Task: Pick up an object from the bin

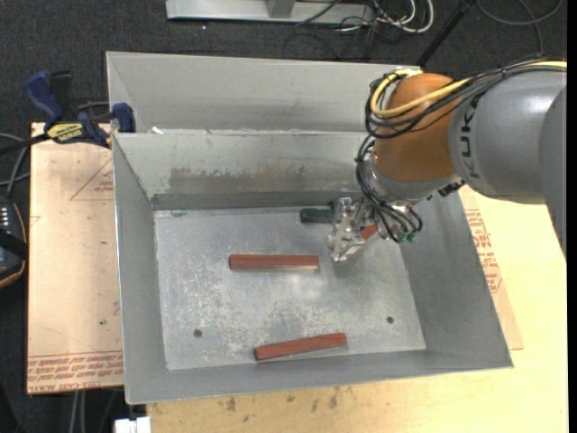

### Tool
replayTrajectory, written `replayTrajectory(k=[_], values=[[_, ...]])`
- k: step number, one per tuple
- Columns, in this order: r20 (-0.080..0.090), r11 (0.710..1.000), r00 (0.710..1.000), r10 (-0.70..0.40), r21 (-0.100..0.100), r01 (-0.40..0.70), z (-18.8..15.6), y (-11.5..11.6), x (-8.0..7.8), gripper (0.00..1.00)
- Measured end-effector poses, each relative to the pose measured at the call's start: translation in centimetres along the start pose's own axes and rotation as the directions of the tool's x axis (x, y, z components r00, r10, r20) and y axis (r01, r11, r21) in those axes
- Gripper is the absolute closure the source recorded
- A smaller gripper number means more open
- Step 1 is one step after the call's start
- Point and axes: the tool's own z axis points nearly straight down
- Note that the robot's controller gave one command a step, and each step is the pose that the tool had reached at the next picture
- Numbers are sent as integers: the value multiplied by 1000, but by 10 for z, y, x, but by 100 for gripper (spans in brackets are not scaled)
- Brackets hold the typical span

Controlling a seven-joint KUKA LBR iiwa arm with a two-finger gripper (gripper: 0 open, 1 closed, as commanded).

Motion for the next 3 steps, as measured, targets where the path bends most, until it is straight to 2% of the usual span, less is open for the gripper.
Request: replayTrajectory(k=[1,2,3], values=[[15,1000,1000,10,3,-10,-24,-2,-6,100],[4,1000,1000,18,1,-18,2,-1,-4,0],[6,1000,1000,23,1,-23,-3,-2,-5,0]])
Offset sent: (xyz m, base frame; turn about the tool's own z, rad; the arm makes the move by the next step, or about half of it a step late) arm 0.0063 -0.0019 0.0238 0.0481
